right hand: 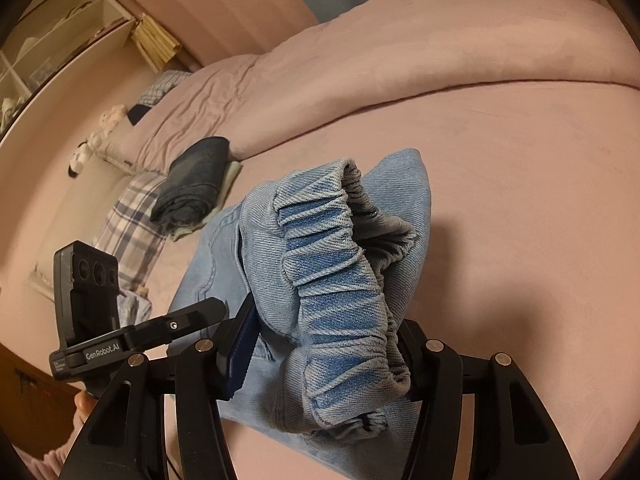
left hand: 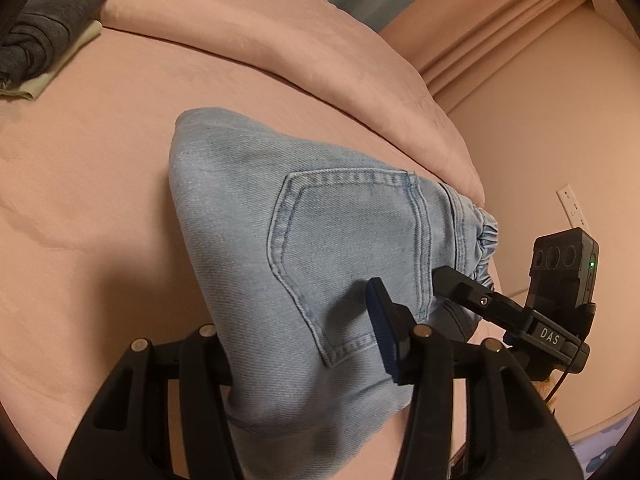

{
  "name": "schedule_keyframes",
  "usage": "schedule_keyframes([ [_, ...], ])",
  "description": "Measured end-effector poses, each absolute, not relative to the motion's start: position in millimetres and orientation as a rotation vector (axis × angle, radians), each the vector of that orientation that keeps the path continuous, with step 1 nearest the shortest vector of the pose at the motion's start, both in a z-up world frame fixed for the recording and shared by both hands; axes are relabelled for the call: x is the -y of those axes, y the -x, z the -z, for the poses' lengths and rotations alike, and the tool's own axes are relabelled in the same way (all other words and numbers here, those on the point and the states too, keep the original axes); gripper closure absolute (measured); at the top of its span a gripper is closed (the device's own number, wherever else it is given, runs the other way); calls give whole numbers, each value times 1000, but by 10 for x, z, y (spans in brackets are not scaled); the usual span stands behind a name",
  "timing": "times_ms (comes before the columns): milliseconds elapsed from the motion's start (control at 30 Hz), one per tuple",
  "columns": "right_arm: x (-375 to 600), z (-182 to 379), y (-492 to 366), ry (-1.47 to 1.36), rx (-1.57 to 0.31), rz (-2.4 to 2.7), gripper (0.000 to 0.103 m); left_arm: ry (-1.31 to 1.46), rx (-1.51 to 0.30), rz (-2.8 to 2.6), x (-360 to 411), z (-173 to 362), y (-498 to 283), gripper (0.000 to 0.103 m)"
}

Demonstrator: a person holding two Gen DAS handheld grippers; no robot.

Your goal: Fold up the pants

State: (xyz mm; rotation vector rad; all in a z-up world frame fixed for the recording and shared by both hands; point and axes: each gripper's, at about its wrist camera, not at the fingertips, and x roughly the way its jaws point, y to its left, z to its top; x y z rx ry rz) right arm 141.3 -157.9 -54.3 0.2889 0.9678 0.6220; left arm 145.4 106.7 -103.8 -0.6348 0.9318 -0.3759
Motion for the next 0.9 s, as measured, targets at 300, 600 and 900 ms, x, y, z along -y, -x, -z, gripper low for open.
schedule_keyframes([
  [300,1282,547,-1745,-265,-964,-666,44,636,-922,327,-1451,1068,-1569,53],
  [600,1043,680,-2010,-254,-981,-672,44,654,-941,291,-1701,1225,-1705,53],
  [900,929,925,-2152,-252,-1044,-624,43,638,-1014,267,-1655,1488,-1912,52],
])
